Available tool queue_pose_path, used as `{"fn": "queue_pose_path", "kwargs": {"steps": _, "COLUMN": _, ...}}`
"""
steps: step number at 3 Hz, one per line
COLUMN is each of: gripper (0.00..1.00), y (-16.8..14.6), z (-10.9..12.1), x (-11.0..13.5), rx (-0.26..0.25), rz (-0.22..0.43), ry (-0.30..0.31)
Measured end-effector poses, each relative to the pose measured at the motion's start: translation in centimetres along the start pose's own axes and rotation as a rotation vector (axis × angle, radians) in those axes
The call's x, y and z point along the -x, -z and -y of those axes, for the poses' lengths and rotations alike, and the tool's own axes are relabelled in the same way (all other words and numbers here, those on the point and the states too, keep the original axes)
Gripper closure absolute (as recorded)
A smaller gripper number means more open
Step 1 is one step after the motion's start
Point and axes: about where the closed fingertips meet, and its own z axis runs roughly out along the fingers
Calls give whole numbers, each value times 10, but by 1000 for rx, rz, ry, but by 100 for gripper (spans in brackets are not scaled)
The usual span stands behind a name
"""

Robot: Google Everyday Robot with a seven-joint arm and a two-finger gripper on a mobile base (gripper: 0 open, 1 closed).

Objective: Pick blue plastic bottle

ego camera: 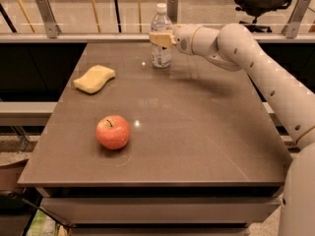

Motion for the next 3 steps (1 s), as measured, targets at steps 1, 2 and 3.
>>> {"fn": "queue_pose_path", "kwargs": {"steps": 1, "gripper": 100, "y": -2, "z": -2, "x": 0, "rx": 4, "rz": 0, "ry": -1}}
{"fn": "queue_pose_path", "kwargs": {"steps": 2, "gripper": 100, "y": 1, "z": -7, "x": 5, "rx": 10, "rz": -3, "ry": -8}}
{"fn": "queue_pose_path", "kwargs": {"steps": 3, "gripper": 100, "y": 9, "z": -11, "x": 19, "rx": 15, "rz": -3, "ry": -26}}
